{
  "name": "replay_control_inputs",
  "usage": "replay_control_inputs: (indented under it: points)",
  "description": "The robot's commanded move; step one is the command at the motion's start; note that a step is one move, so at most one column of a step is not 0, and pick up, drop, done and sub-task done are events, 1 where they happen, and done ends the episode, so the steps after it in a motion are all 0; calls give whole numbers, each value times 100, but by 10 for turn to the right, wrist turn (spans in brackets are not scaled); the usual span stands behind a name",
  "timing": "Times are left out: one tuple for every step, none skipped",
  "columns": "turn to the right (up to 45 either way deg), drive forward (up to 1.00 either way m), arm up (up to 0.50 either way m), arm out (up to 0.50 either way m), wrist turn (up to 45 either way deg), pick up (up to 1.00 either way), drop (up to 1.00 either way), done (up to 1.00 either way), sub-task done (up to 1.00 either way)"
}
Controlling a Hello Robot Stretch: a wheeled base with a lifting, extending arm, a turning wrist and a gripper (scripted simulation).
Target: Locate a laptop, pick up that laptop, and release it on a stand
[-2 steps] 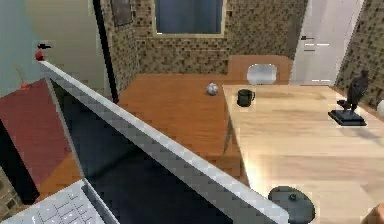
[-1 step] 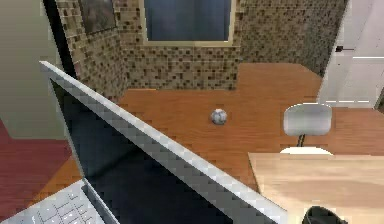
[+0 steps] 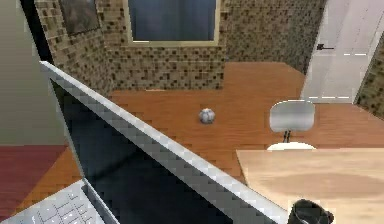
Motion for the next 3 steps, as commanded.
replay_control_inputs:
  points:
    - [0, 100, 0, 0, 0, 0, 0, 0, 0]
    - [330, 0, 0, 0, 0, 0, 0, 0, 0]
    - [0, 100, 0, 0, 0, 0, 0, 0, 0]
